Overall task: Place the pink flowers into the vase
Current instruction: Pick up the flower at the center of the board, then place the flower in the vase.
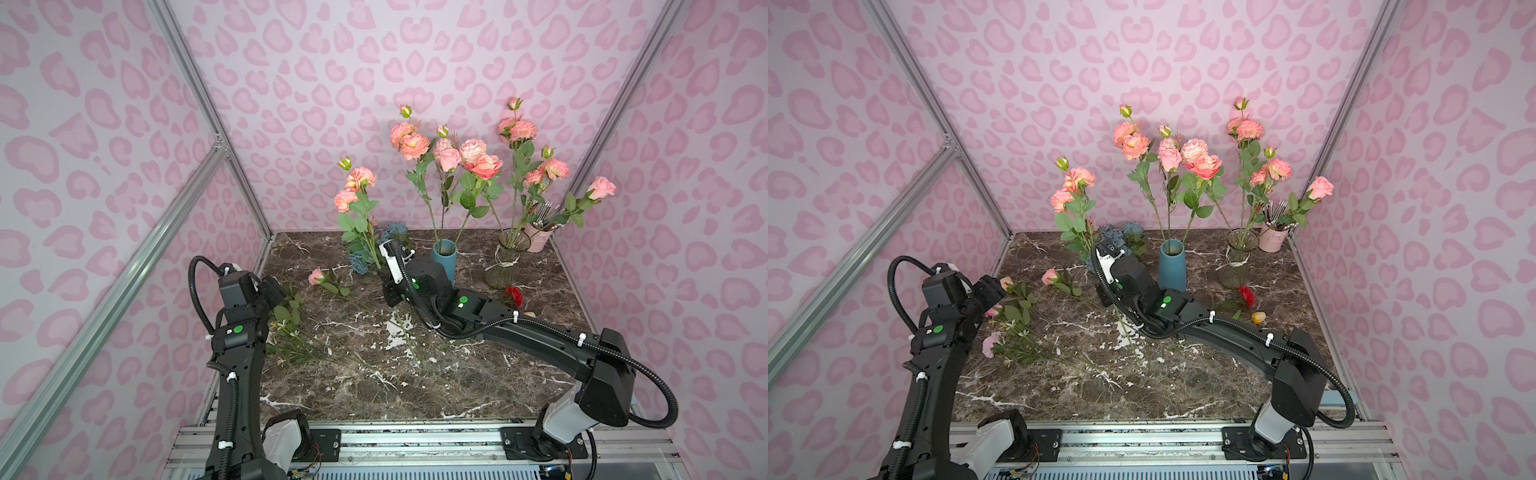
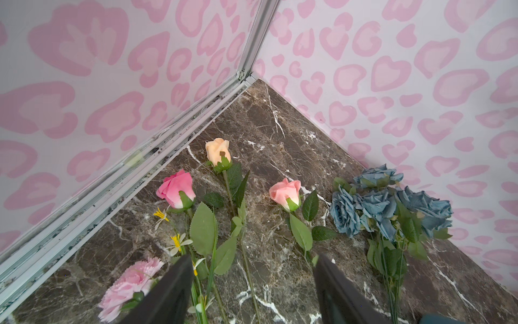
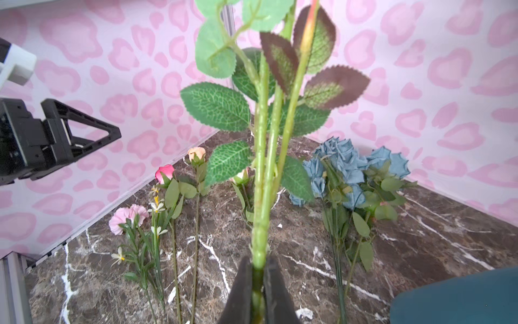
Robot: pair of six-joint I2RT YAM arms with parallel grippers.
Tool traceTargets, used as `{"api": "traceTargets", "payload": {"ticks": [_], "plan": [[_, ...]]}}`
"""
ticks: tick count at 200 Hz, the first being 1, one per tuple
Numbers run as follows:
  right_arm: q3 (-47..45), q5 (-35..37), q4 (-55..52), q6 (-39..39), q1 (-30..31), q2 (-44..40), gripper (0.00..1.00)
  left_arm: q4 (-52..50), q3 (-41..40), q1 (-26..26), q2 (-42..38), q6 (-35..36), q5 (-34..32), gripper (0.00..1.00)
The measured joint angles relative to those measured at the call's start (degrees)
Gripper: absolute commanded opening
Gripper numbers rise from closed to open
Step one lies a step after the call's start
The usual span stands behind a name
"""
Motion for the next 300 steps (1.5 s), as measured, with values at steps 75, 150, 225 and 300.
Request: {"api": "traceTargets", "payload": {"ticks": [75, 150, 225, 300], "plan": [[-4.5, 2.99, 10.34, -2.93, 1.92, -3.61, 0.0, -0.02, 0.0, 0.0, 0.13, 0.04, 0.44, 0.71], [-7.02, 4.15, 21.68, -7.17, 4.9, -6.05, 0.0, -0.02, 0.0, 0.0, 0.11, 0.17, 0.35, 0.7], [-7.67, 9.99, 32.48, -8.85, 5.03, -5.81, 0.0, 0.0, 0.0, 0.0, -0.2, 0.17, 0.31, 0.7], [-6.45, 19.58, 48.39, -17.97, 1.03, -5.57, 0.0, -0.02, 0.0, 0.0, -0.35, 0.17, 0.13, 0.7]]}}
